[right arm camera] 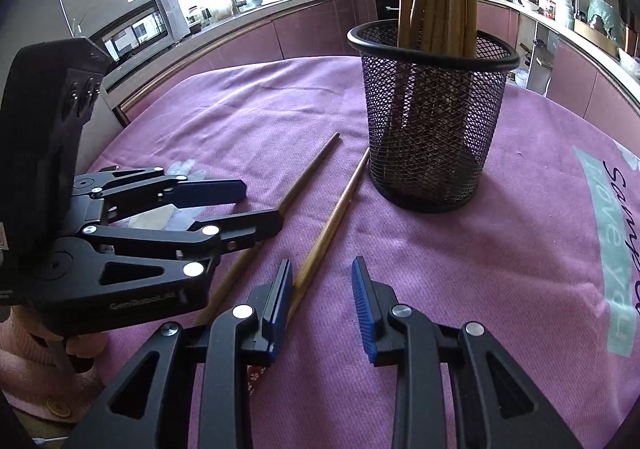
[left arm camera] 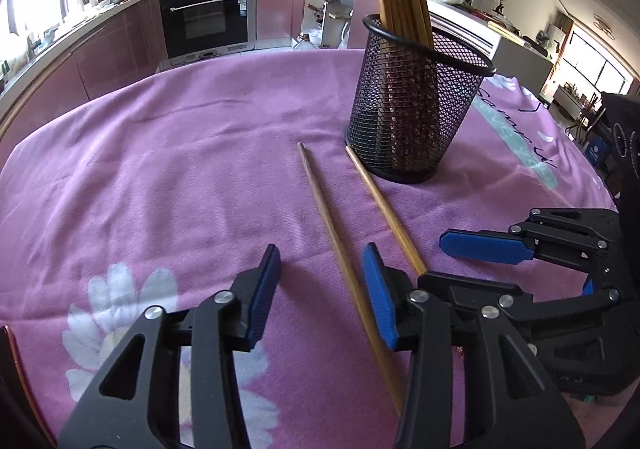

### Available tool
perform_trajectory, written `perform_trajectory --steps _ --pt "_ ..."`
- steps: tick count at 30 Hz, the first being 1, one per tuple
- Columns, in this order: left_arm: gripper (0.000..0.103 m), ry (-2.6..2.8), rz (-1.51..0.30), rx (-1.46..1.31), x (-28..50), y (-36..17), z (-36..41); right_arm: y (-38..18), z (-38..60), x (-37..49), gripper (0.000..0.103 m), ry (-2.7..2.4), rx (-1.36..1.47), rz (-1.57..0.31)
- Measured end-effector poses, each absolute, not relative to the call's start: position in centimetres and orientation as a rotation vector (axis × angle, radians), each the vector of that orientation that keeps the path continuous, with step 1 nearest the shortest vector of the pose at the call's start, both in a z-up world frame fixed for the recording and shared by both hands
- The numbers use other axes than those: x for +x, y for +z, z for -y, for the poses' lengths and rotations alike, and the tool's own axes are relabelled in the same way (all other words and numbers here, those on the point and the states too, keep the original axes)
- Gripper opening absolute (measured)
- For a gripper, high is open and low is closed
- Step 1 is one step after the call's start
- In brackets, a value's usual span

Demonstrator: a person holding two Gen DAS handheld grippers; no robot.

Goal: Organize utensils
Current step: 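Close the left gripper on one chopstick while the right gripper grasps the other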

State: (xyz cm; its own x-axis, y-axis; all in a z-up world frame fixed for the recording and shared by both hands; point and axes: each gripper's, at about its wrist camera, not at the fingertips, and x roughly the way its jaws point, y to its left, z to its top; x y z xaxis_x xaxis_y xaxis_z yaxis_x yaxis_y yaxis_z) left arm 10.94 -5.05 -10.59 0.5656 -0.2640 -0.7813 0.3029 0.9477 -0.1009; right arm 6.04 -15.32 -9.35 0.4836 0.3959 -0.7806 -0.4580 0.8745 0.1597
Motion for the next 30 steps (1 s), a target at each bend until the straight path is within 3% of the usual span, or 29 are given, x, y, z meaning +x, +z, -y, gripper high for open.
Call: perform_trajectory --steps 10,17,21,30 --pt "0.012 -0.32 -0.91 0.013 10.7 -10.7 4.9 -9.5 15.3 6.3 0.028 0.513 -0.074 -0.922" --pt "0.014 -0.309 -0.918 -0.003 10.7 -10.8 4.7 -9.5 15.0 7.0 0.028 0.503 -0.078 -0.912" --pt "0.022 -0.298 -0.916 0.007 11.2 -10.6 4.6 -9.5 14.7 7.6 0.028 0.494 -0.076 -0.907" --pt "0.019 -0.286 -0.922 -0.009 12.7 -10.7 4.5 -9.6 14.0 8.7 0.025 0.48 -0.089 -0.903"
